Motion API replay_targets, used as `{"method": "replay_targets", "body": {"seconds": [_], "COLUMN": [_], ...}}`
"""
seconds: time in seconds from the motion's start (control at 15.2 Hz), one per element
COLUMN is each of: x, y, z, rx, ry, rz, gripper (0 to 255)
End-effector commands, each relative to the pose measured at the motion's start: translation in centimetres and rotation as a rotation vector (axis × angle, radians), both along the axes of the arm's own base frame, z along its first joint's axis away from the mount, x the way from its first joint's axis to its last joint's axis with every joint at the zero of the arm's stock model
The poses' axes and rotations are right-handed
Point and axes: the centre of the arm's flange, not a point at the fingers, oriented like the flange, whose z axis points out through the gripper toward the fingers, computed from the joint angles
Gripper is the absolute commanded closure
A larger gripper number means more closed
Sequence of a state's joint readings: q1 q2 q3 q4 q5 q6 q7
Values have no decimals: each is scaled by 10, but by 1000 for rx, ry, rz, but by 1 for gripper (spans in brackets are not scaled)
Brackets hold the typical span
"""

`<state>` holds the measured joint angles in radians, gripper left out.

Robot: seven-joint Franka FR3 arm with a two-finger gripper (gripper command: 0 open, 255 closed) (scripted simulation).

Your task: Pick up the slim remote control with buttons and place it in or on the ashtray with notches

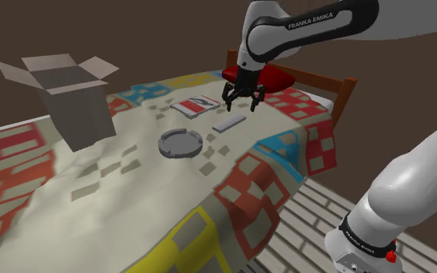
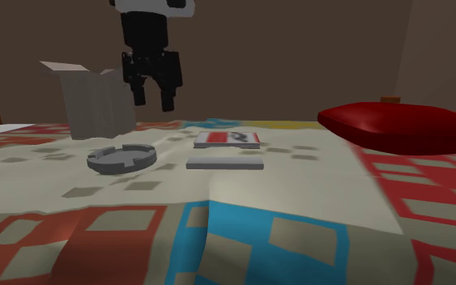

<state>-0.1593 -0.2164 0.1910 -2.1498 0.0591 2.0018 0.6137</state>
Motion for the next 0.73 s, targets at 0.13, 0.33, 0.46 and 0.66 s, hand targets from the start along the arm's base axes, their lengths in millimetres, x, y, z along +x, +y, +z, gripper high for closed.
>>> {"method": "replay_targets", "body": {"seconds": [0.13, 0.33, 0.46, 0.66], "x": [44, 74, 93, 118], "y": [-20, -38, -51, -75], "z": [-26, -47, -61, -82], "rx": [-1, -3, -4, -5], "ry": [17, 30, 38, 51], "rz": [-167, -289, -370, -491], "gripper": [0, 0, 0, 0]}}
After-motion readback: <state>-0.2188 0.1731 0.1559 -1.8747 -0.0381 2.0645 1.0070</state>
